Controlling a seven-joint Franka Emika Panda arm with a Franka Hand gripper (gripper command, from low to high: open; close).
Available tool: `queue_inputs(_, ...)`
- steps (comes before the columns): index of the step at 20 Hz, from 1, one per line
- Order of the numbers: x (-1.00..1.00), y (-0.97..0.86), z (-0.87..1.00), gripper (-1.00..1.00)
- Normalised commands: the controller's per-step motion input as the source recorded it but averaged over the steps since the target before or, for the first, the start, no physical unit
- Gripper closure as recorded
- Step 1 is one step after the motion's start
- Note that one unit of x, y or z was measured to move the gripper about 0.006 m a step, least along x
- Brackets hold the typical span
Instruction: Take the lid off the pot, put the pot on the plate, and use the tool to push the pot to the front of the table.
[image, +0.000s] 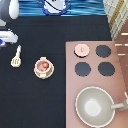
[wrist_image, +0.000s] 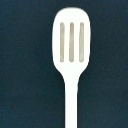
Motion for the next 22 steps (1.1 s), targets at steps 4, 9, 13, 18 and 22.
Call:
queue_inputs(4, -0.19, 0.06, -0.97, -1.0)
queue_inputs(9, -0.36, 0.0, -0.85, -1.0)
queue_inputs(13, -0.64, 0.0, -0.61, -1.0)
queue_inputs(18, -0.85, 0.0, -0.38, -1.0)
queue_inputs(22, -0.83, 0.0, -0.29, 1.0)
